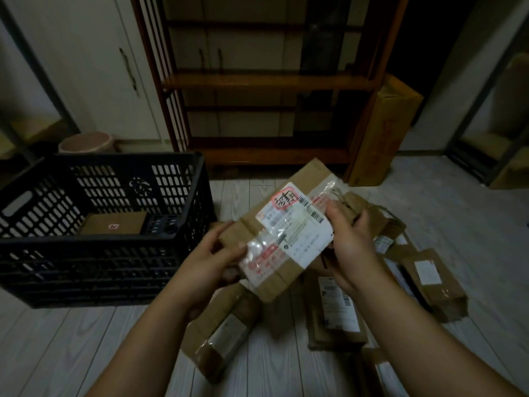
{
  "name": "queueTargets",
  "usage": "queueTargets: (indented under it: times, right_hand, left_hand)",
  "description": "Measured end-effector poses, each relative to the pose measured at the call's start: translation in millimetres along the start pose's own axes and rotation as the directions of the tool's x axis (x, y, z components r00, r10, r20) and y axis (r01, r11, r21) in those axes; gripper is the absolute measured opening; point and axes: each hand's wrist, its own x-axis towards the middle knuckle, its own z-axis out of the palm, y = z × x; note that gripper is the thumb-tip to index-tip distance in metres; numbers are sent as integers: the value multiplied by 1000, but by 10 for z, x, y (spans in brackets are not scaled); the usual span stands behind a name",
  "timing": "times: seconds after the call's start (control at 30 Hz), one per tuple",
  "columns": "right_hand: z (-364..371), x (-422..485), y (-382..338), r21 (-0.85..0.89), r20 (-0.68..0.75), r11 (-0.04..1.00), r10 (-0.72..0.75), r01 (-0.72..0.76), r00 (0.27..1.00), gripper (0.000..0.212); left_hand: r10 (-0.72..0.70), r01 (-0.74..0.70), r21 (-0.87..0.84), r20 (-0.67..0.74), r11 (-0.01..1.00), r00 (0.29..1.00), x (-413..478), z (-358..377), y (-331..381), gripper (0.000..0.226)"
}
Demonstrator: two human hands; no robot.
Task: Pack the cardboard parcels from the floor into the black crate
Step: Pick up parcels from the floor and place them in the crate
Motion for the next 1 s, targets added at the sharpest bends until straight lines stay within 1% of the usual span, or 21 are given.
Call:
queueTargets:
  times: [0.07,0.13,0.2,0.27,0.3,0.33,0.37,0.4,0.5,0.6,0.7,0.8,0.9,1.0]
  right_hand:
    - [30,-28,22,61,-26,998,10,-8,1000,48]
    - [49,-59,81,40,-36,999,22,-21,999,40]
    - [49,-87,140,-52,-30,999,-2,1,1000,33]
    - [75,-122,167,-132,4,990,-50,50,999,37]
    - [96,-143,168,-148,26,986,-72,75,997,43]
    - [114,-163,171,-158,47,983,-88,95,995,54]
    - [123,-178,185,-164,67,980,-101,111,993,64]
    - [127,-196,196,-177,82,976,-116,129,990,66]
    - [114,-232,231,-203,90,962,-167,182,982,56]
    - [139,-269,241,-216,78,959,-169,182,983,63]
    - [156,-296,238,-217,59,960,-170,179,984,58]
    - [171,-316,200,-226,46,953,-195,201,980,55]
    - [222,-358,74,-240,49,943,-226,231,973,53]
    - [319,-498,-253,-250,53,942,-216,222,975,56]
  left_hand:
    - [-15,7,-98,-74,995,997,-2,45,27,69]
    - [9,-32,-119,-193,992,981,5,68,34,67]
    - [46,-80,-100,-308,992,950,-7,58,51,53]
    - [103,-140,-80,-356,987,929,-8,47,53,37]
    - [140,-172,-65,-343,983,929,-9,39,44,33]
    - [175,-200,-47,-320,979,931,-18,43,41,32]
    - [205,-224,-37,-290,974,935,-15,42,24,35]
    - [221,-239,-35,-263,970,939,-12,46,14,38]
    - [247,-264,-44,-241,963,939,-1,45,-5,42]
    - [260,-278,-45,-235,960,937,20,43,19,42]
    - [279,-299,-52,-237,953,931,31,41,42,45]
    - [295,-312,-40,-228,949,928,21,21,43,43]
    - [307,-325,-37,-243,945,920,-40,4,152,48]
    - [318,-333,-23,-244,943,916,-229,-24,475,50]
